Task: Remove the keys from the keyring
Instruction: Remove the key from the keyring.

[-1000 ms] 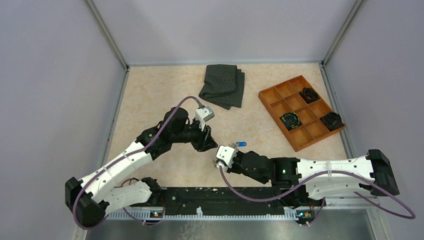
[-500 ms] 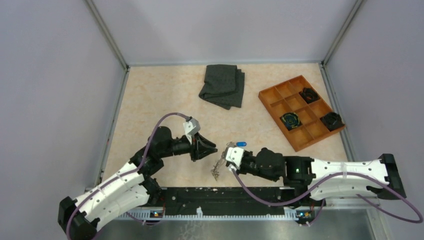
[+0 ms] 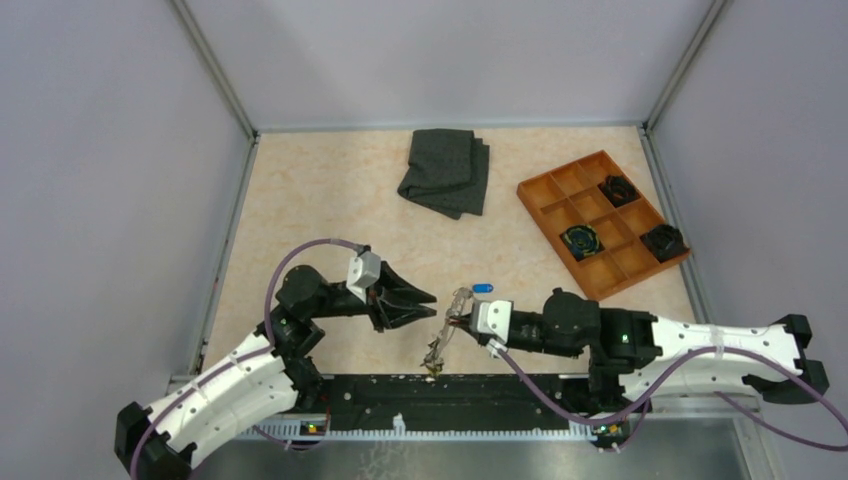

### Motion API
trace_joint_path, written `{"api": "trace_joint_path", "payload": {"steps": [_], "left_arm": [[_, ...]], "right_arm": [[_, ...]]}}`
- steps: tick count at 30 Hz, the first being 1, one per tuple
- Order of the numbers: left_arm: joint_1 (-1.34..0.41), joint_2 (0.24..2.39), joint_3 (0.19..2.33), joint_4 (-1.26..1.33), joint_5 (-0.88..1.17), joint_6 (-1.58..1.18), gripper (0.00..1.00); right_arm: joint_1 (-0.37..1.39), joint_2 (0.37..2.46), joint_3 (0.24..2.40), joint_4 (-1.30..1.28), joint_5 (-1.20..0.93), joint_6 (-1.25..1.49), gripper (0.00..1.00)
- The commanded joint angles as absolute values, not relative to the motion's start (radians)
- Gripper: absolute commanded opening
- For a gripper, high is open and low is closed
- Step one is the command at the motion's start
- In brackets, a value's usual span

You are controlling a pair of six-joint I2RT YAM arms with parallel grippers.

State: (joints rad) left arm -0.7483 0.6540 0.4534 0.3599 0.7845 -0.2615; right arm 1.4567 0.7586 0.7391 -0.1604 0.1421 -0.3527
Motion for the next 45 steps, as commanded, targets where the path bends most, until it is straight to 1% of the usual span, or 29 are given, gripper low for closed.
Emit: {"api": "trace_joint_path", "payload": {"steps": [1, 6, 9, 13, 17, 21, 26, 38, 45], "left_arm": [[-0.762, 0.647, 0.431, 0.484, 0.840, -0.295, 0.36], [-0.796, 0.645, 0.417, 0.497, 0.819, -0.313, 0.44], [-0.839, 0.643, 0.420, 0.470, 0.751, -0.289, 0.45], [-0.925, 0.644, 0.446, 0.376, 0.591, -0.191, 0.47], [-0.995, 0.638, 0.451, 0.336, 0.427, -0.122, 0.48], [-1.014, 0.637, 0.445, 0.345, 0.336, -0.087, 0.45], [-1.041, 0.633, 0.433, 0.370, 0.266, -0.042, 0.44], [-1.091, 0.649, 0.422, 0.425, 0.185, 0.065, 0.39], [-1.116, 0.697, 0.444, 0.407, 0.153, 0.085, 0.33]], "right_arm": [[1.462, 0.742, 0.815, -0.127, 0.080, -0.360, 0.00], [1.462, 0.761, 0.837, -0.131, 0.110, -0.346, 0.00], [1.463, 0.787, 0.857, -0.136, 0.152, -0.332, 0.00], [1.463, 0.834, 0.901, -0.176, 0.257, -0.306, 0.00], [1.463, 0.865, 0.928, -0.186, 0.288, -0.291, 0.00], [1.463, 0.878, 0.938, -0.183, 0.308, -0.276, 0.00], [1.463, 0.895, 0.952, -0.193, 0.339, -0.256, 0.00], [1.463, 0.904, 0.956, -0.190, 0.334, -0.228, 0.00], [1.463, 0.894, 0.958, -0.176, 0.329, -0.216, 0.00]]}}
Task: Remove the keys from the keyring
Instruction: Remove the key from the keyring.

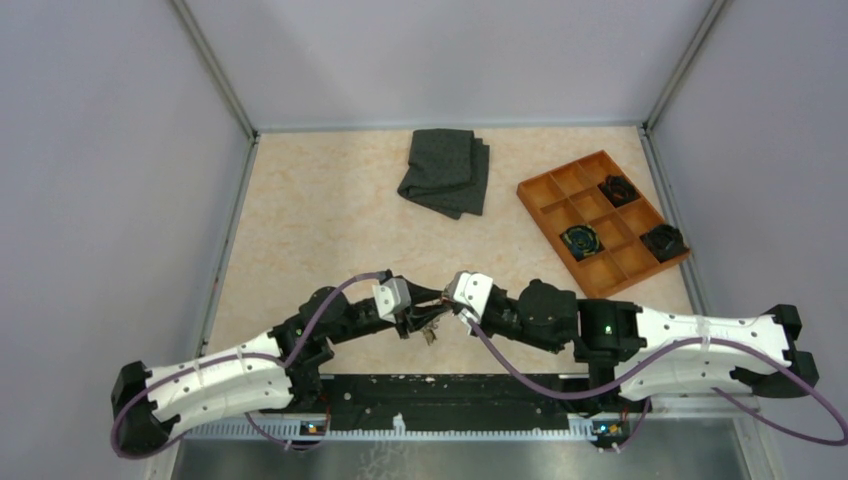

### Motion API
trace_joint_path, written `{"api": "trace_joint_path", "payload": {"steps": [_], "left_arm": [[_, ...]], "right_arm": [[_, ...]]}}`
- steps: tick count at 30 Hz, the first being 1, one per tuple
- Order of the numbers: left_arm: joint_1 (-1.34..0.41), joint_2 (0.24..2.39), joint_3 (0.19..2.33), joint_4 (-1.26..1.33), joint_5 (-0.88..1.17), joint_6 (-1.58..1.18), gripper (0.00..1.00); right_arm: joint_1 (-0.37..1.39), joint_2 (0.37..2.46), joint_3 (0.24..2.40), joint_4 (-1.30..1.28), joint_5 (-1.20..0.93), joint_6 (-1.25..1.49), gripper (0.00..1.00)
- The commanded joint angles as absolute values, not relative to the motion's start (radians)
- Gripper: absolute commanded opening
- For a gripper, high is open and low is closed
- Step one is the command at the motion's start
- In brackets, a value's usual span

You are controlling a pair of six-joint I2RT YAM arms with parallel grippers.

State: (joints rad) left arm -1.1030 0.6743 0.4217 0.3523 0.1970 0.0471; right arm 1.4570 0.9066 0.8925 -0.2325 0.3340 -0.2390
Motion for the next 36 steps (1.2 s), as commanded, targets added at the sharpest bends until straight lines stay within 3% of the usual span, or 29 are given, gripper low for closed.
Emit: {"api": "trace_joint_path", "payload": {"steps": [1, 5, 9, 14, 18, 22, 31, 36], "left_arm": [[-1.119, 0.703, 0.446, 0.405, 0.149, 0.088, 0.33], [-1.123, 0.716, 0.454, 0.396, 0.134, 0.089, 0.40], [-1.124, 0.715, 0.455, 0.397, 0.120, 0.091, 0.38], [-1.124, 0.738, 0.494, 0.345, 0.058, 0.086, 0.11], [-1.124, 0.739, 0.557, 0.248, -0.069, 0.084, 0.00], [-1.124, 0.720, 0.607, 0.190, -0.150, 0.116, 0.00], [-1.124, 0.757, 0.671, 0.139, -0.092, 0.190, 0.00], [-1.124, 0.787, 0.697, 0.106, -0.072, 0.192, 0.00]], "right_arm": [[1.463, 0.893, 0.957, -0.174, 0.328, -0.215, 0.00], [1.464, 0.894, 0.951, -0.160, 0.327, -0.213, 0.00], [1.463, 0.890, 0.950, -0.154, 0.335, -0.213, 0.00], [1.463, 0.863, 0.945, -0.133, 0.366, -0.212, 0.00], [1.463, 0.835, 0.919, -0.148, 0.397, -0.189, 0.00], [1.463, 0.819, 0.878, -0.184, 0.447, -0.141, 0.00], [1.462, 0.884, 0.886, -0.226, 0.515, -0.112, 0.00], [1.463, 0.964, 0.932, -0.239, 0.434, -0.154, 0.00]]}}
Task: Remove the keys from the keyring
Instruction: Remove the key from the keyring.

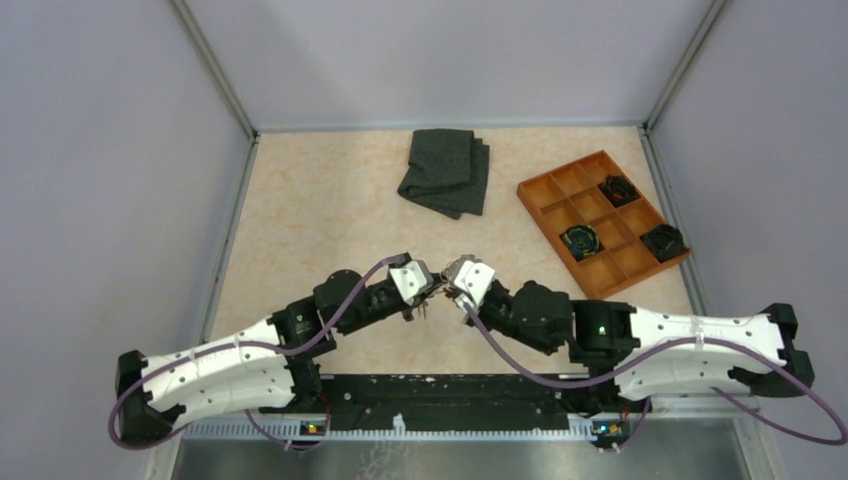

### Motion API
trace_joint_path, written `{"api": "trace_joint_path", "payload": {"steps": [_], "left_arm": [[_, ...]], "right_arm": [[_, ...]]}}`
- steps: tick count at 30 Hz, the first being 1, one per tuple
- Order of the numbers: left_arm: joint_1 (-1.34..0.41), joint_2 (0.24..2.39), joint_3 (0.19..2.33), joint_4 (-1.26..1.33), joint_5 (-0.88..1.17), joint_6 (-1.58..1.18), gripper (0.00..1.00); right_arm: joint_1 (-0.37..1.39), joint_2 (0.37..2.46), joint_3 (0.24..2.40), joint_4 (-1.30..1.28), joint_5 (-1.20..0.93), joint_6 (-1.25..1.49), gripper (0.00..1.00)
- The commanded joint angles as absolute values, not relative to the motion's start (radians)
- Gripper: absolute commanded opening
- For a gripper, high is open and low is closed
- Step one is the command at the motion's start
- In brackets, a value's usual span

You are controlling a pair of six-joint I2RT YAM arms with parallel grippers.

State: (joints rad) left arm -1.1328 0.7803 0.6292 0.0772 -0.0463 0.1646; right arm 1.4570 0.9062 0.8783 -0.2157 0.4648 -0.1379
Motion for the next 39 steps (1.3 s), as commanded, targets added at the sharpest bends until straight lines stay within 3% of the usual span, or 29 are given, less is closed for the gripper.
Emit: {"api": "trace_joint_path", "payload": {"steps": [1, 5, 11, 23, 37, 39], "left_arm": [[-1.124, 0.788, 0.699, 0.106, -0.068, 0.192, 0.00], [-1.124, 0.782, 0.703, 0.084, -0.045, 0.196, 0.00], [-1.124, 0.778, 0.708, 0.032, -0.044, 0.200, 0.00], [-1.123, 0.819, 0.837, -0.148, -0.100, 0.069, 0.00], [-1.120, 0.878, 0.859, -0.230, -0.006, 0.004, 0.00], [-1.120, 0.872, 0.833, -0.203, -0.007, -0.035, 0.17]], "right_arm": [[1.462, 0.986, 0.941, -0.251, 0.440, -0.159, 0.00], [1.462, 1.026, 0.960, -0.287, 0.528, -0.160, 0.00], [1.443, 0.919, 0.927, -0.226, 0.627, -0.189, 0.00], [1.445, 0.938, 0.903, -0.217, 0.426, -0.215, 0.00], [1.445, 0.899, 0.931, -0.236, 0.478, -0.258, 0.00], [1.444, 0.896, 0.948, -0.261, 0.452, -0.266, 0.00]]}}
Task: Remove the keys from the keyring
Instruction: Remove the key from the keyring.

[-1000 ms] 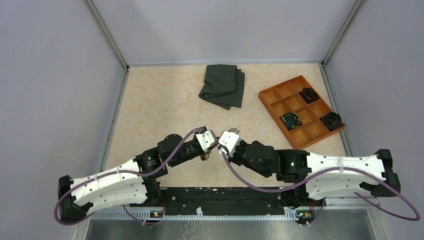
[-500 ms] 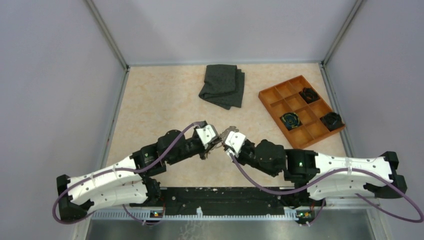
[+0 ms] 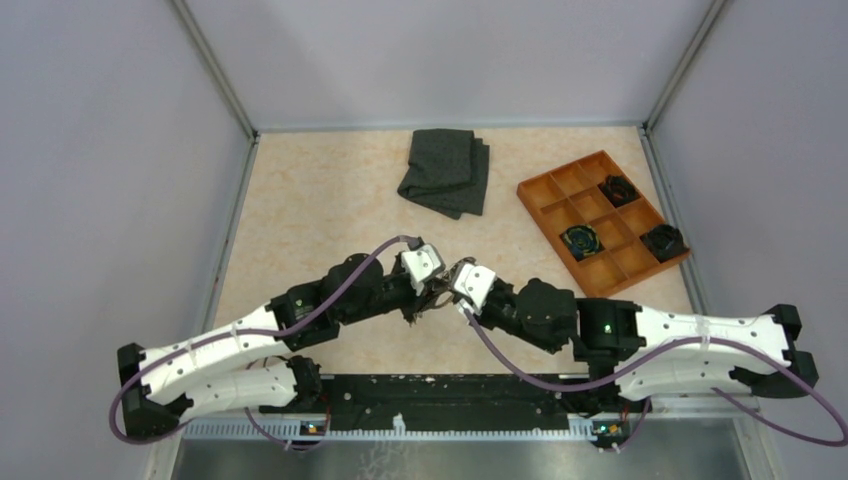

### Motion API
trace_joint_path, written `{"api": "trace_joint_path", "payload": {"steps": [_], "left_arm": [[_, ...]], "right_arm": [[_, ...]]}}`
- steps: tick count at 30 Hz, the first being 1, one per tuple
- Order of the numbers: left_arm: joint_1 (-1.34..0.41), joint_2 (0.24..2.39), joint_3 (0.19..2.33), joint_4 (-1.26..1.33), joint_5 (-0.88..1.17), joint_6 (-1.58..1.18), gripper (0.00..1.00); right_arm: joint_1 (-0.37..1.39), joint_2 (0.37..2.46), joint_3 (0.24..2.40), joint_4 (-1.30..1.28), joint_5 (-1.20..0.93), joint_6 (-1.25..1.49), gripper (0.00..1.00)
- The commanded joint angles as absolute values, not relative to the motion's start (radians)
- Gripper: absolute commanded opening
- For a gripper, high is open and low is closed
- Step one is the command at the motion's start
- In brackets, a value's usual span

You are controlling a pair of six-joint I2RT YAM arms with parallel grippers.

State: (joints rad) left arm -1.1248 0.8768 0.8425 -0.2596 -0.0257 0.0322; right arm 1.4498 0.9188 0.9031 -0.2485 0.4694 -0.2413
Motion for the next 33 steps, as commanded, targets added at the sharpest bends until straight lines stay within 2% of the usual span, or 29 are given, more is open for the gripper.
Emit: {"api": "trace_joint_path", "payload": {"steps": [1, 3, 6, 13, 21, 33], "left_arm": [[-1.121, 0.862, 0.817, -0.181, -0.006, -0.051, 0.27], [-1.120, 0.839, 0.775, -0.138, -0.006, -0.076, 0.44], [-1.120, 0.792, 0.735, -0.063, 0.049, -0.073, 0.50], [-1.120, 0.698, 0.682, 0.054, 0.122, -0.030, 0.49], [-1.120, 0.640, 0.652, 0.147, 0.258, -0.031, 0.48], [-1.120, 0.678, 0.700, 0.165, 0.444, -0.036, 0.48]], "right_arm": [[1.445, 0.894, 0.955, -0.274, 0.434, -0.269, 0.00], [1.445, 0.897, 0.974, -0.318, 0.395, -0.273, 0.00], [1.445, 0.889, 0.997, -0.380, 0.313, -0.280, 0.00], [1.445, 0.850, 1.071, -0.491, 0.067, -0.292, 0.00], [1.445, 0.844, 1.148, -0.587, -0.075, -0.304, 0.00], [1.445, 0.872, 1.164, -0.633, -0.087, -0.332, 0.00]]}}
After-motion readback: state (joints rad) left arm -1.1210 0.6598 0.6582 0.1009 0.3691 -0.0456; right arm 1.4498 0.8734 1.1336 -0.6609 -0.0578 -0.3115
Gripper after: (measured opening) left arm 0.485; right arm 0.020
